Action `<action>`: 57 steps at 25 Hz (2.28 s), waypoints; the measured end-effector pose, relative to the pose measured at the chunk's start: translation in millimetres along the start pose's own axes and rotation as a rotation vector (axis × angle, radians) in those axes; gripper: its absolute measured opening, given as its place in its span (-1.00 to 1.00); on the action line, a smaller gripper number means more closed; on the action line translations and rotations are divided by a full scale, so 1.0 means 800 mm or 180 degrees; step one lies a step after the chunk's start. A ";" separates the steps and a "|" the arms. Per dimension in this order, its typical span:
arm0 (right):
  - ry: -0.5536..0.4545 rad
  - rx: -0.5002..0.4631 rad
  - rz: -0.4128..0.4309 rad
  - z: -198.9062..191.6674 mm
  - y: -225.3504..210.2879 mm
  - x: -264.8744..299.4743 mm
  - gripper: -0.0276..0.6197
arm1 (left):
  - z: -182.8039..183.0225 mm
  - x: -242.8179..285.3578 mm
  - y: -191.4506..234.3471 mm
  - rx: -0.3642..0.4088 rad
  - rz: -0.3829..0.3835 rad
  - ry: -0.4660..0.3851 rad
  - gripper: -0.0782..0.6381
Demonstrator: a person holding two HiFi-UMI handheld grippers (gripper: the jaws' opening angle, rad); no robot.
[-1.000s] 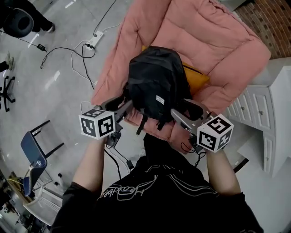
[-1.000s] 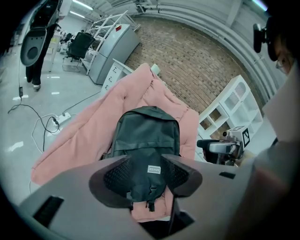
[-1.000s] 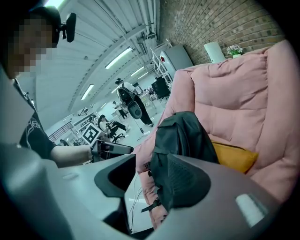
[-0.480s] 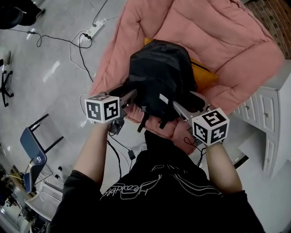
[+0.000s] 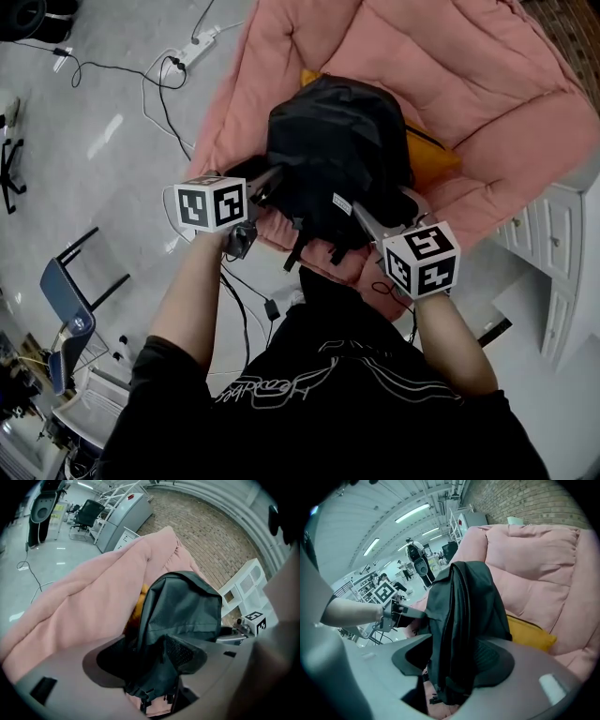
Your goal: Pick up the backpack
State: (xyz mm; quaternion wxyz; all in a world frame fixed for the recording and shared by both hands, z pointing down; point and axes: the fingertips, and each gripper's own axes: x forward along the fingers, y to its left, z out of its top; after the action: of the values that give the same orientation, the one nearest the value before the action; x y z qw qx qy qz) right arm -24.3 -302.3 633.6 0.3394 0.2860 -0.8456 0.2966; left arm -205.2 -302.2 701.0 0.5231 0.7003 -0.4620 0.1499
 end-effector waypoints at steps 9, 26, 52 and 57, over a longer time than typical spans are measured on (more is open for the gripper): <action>-0.0049 0.0030 -0.0128 0.003 -0.011 0.015 -0.16 | 0.005 0.017 0.002 -0.0019 -0.0184 -0.0031 -0.07; 0.0012 0.0106 -0.0142 -0.001 -0.027 0.029 -0.52 | 0.005 0.026 -0.011 0.0136 -0.0185 0.0111 -0.28; -0.0350 0.0310 -0.0093 -0.027 -0.009 -0.030 -0.73 | -0.029 -0.031 -0.076 0.0357 0.0033 -0.0145 -0.42; -0.0470 0.0271 -0.0177 -0.033 -0.005 -0.052 -0.74 | -0.034 -0.048 -0.099 0.0463 0.0008 -0.0212 -0.43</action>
State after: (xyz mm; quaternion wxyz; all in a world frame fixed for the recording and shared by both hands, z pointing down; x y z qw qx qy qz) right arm 14.4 -274.6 619.7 0.2717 0.3446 -0.8467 0.3008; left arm -153.9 -257.6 638.5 0.4550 0.7405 -0.4679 0.1603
